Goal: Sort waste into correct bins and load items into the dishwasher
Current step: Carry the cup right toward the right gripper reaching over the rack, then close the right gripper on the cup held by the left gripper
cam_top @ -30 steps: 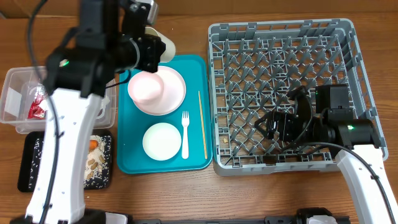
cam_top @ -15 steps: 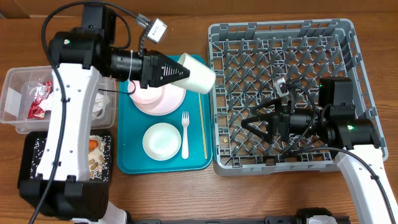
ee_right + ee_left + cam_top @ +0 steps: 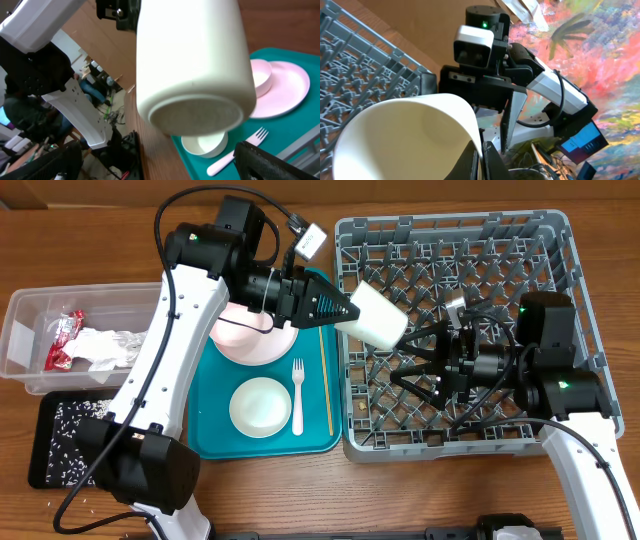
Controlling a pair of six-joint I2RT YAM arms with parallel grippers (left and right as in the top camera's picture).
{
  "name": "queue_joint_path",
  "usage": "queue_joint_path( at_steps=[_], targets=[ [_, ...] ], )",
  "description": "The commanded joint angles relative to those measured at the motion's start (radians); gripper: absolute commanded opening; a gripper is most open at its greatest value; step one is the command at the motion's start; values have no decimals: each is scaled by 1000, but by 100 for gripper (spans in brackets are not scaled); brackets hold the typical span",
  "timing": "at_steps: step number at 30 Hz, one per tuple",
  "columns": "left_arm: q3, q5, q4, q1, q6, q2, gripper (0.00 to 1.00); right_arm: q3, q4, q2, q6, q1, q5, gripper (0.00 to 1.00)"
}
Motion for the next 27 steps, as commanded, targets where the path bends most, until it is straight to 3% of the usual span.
queue_joint_path(
  at_steps=[1,8,13,18,27],
  targets=[
    [1,34,1,-19,49,4,4,19,41,-5,-2,-4,-27,100],
    [1,32,1,-43,72,4,4,19,87,-5,5,-4,-43,100],
    [1,33,-9,-45,71,4,4,19,221,-5,141,-4,-56,95],
    [1,32,-13,-62,72,4,4,19,247,-5,160,-4,-56,91],
    [1,33,0,-82,72,4,4,19,254,-5,163,-4,-56,73]
  ],
)
